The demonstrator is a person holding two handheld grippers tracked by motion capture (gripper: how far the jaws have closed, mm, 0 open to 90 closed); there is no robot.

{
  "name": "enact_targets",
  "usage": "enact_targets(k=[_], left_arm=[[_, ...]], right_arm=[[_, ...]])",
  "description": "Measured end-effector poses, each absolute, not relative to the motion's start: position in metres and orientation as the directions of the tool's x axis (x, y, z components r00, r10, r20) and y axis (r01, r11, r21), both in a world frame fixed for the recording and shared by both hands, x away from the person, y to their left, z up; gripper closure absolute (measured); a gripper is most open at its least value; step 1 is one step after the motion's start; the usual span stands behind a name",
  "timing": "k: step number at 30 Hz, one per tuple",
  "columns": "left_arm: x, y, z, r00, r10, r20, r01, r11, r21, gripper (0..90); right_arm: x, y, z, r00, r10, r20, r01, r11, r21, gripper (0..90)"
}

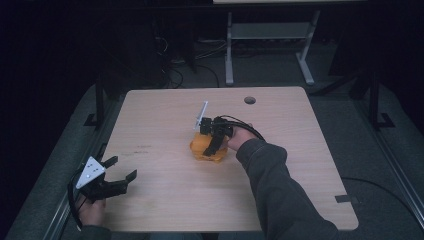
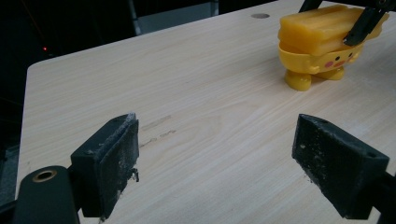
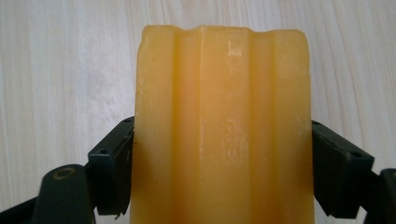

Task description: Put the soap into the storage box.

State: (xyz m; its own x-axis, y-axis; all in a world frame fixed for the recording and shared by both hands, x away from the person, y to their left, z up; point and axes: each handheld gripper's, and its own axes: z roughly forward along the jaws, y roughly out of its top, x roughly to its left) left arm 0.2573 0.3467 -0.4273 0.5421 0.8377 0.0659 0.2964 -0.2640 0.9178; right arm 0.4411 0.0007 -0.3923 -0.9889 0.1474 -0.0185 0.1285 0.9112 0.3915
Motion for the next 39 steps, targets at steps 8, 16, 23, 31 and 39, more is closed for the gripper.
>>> enact_targets(k=[8,16,23,31,39], left_arm=[[0.2572,0.3456,-0.4276,0.541,0.839,0.059,0.295,-0.255,0.921,13.9],[0.2574,0.3453,-0.4277,0.541,0.839,0.060,0.294,-0.256,0.921,13.9],[0.2575,0.3455,-0.4277,0.542,0.838,0.059,0.295,-0.255,0.921,13.9],[0.2576,0.3454,-0.4278,0.542,0.838,0.062,0.293,-0.258,0.921,13.9],[0.2575,0.3465,-0.4274,0.543,0.837,0.068,0.296,-0.267,0.917,13.9]], right_arm=[[0.4410,-0.0008,-0.3933,-0.985,0.172,-0.004,0.156,0.901,0.405,20.3],[0.4413,-0.0017,-0.3942,-0.981,0.195,-0.001,0.177,0.893,0.414,20.2],[0.4420,-0.0020,-0.3961,-0.978,0.206,0.009,0.191,0.889,0.415,19.4],[0.4405,-0.0007,-0.3950,-0.977,0.214,0.001,0.196,0.891,0.409,18.8],[0.4391,-0.0030,-0.3908,-0.975,0.222,-0.004,0.199,0.884,0.422,16.5]])
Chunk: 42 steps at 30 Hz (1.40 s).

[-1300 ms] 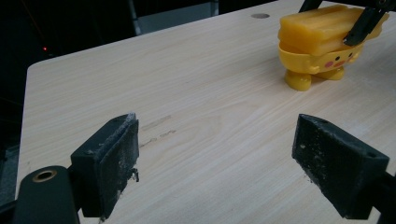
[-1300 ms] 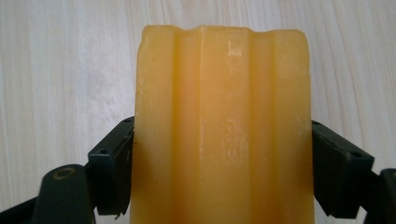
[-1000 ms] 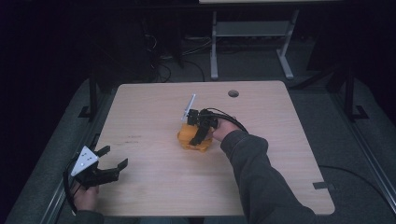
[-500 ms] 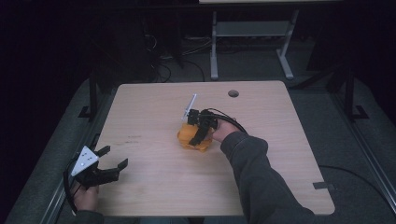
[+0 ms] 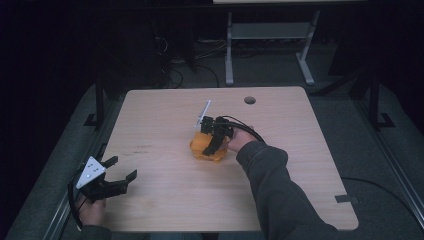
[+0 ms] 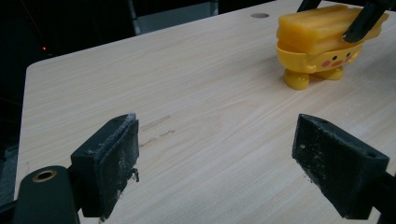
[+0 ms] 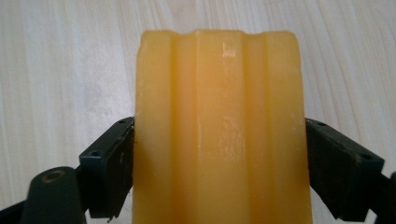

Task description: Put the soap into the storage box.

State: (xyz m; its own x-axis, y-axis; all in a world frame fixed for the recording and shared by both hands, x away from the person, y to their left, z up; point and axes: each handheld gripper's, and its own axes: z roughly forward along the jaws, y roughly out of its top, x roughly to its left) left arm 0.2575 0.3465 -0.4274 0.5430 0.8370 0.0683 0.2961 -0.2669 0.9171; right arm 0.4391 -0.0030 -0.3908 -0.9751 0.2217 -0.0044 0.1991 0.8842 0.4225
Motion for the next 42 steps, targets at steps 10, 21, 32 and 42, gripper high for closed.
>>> enact_targets(k=[10,21,32,42], left_arm=[[0.257,0.346,-0.428,0.542,0.838,0.063,0.296,-0.260,0.919,13.9],[0.258,0.345,-0.428,0.543,0.838,0.060,0.294,-0.256,0.921,13.9],[0.257,0.345,-0.428,0.543,0.837,0.066,0.300,-0.267,0.916,13.9],[0.257,0.344,-0.428,0.542,0.838,0.066,0.300,-0.267,0.916,13.9]], right_arm=[[0.435,-0.011,-0.382,-0.974,0.226,-0.005,0.200,0.873,0.445,16.3],[0.430,-0.024,-0.372,-0.970,0.241,-0.016,0.205,0.855,0.476,16.6],[0.424,-0.042,-0.361,-0.964,0.265,-0.036,0.212,0.839,0.501,16.7],[0.417,-0.059,-0.355,-0.958,0.283,-0.052,0.217,0.828,0.517,16.8]])
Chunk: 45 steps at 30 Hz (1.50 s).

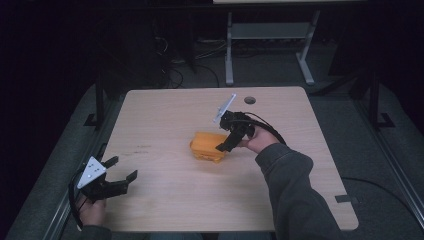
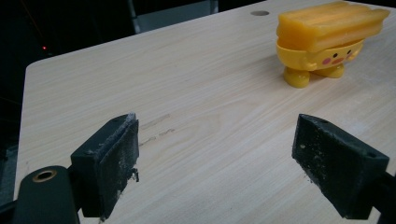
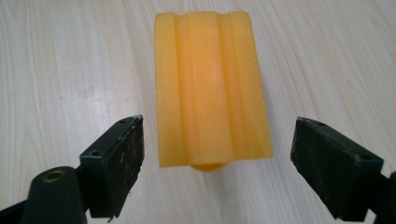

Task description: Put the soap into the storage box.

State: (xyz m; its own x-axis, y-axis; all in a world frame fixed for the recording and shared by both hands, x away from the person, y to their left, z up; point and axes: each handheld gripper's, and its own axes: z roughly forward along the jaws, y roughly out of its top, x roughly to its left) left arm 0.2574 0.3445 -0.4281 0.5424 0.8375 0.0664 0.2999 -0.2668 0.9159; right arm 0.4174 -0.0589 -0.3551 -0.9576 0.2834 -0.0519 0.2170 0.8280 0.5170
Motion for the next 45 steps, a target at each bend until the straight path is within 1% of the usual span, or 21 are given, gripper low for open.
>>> enact_targets(k=[14,27,33,45], left_arm=[[0.257,0.344,-0.428,0.543,0.837,0.067,0.299,-0.268,0.916,13.9],[0.258,0.344,-0.429,0.546,0.835,0.065,0.303,-0.270,0.914,13.9],[0.257,0.344,-0.429,0.547,0.835,0.067,0.304,-0.272,0.913,13.9],[0.258,0.342,-0.429,0.553,0.830,0.070,0.310,-0.283,0.908,13.9]], right_arm=[[0.409,-0.081,-0.355,-0.946,0.319,-0.053,0.245,0.813,0.528,16.9],[0.401,-0.104,-0.364,-0.935,0.352,-0.042,0.278,0.802,0.529,17.0],[0.397,-0.115,-0.365,-0.930,0.366,-0.038,0.288,0.788,0.545,18.9],[0.386,-0.139,-0.381,-0.915,0.403,-0.020,0.327,0.771,0.546,18.9]])
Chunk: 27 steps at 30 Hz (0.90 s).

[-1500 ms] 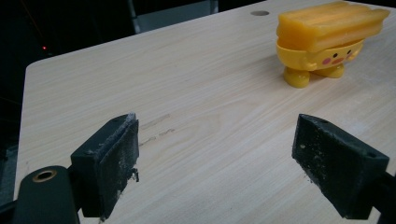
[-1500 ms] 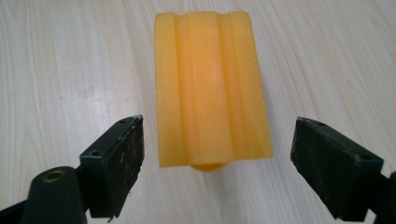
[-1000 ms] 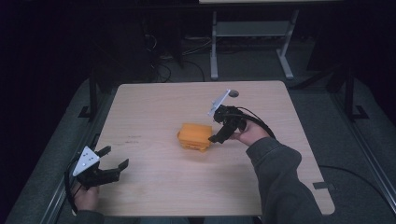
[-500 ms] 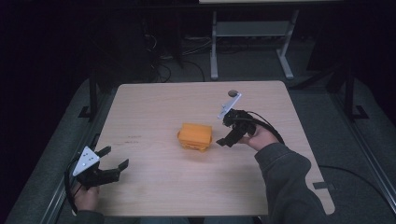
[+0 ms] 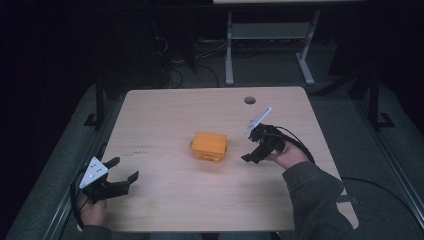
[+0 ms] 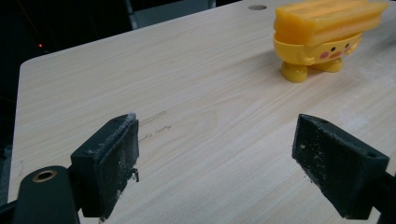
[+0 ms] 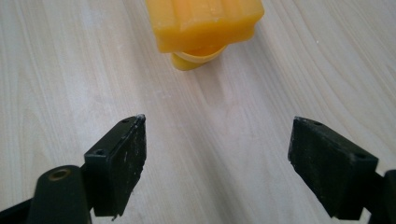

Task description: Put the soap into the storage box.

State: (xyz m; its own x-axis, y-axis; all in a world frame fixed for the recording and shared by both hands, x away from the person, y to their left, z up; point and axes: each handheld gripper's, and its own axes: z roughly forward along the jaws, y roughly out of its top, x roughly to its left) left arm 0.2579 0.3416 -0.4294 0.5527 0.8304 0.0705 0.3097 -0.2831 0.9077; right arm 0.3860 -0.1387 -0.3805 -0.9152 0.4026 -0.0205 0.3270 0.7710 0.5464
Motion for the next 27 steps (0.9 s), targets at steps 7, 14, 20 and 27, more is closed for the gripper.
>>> enact_targets(k=[7,14,20,27], left_arm=[[0.258,0.340,-0.430,0.554,0.829,0.070,0.312,-0.285,0.906,13.9],[0.259,0.340,-0.431,0.554,0.830,0.069,0.320,-0.289,0.902,13.9],[0.259,0.340,-0.432,0.555,0.829,0.073,0.322,-0.295,0.900,13.9],[0.260,0.339,-0.433,0.555,0.829,0.071,0.327,-0.296,0.897,13.9]], right_arm=[[0.381,-0.151,-0.389,-0.906,0.423,-0.002,0.352,0.757,0.551,18.9],[0.376,-0.159,-0.393,-0.894,0.448,0.013,0.378,0.739,0.558,18.5],[0.371,-0.167,-0.395,-0.887,0.461,0.014,0.388,0.731,0.561,18.8],[0.362,-0.179,-0.404,-0.874,0.484,0.033,0.416,0.712,0.566,19.2]])
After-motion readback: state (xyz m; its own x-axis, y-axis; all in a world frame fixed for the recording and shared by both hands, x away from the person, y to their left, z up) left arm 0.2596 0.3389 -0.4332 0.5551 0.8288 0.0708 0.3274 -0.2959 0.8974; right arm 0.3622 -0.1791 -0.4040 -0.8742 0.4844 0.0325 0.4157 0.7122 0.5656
